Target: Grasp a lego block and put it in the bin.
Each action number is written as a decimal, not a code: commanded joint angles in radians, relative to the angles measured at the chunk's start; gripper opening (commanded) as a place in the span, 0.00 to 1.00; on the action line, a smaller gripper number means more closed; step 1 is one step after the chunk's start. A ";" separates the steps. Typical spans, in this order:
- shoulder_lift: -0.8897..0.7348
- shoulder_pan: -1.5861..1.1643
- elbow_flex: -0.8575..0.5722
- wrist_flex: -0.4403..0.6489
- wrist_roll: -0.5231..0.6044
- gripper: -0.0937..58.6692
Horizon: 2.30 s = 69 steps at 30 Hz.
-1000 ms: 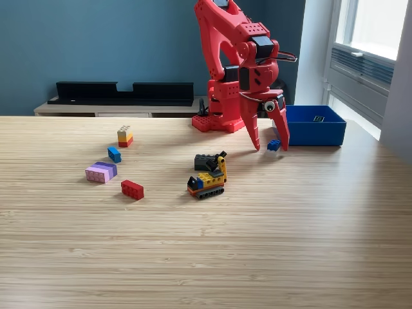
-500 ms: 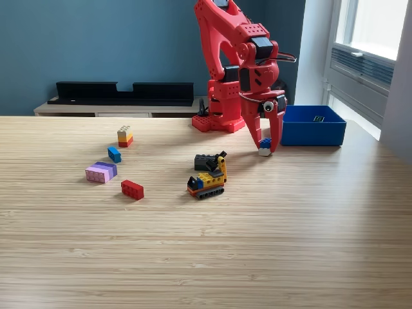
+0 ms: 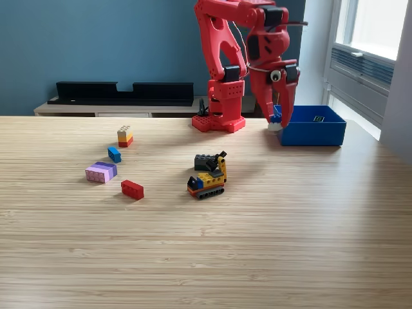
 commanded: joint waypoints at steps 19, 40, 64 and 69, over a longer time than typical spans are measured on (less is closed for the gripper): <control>0.029 -0.393 -0.279 0.413 0.146 0.00; -0.291 -0.561 -0.285 0.411 0.195 0.00; -0.385 -0.304 -0.494 0.408 0.258 0.00; -0.387 -0.005 -0.598 0.407 0.270 0.00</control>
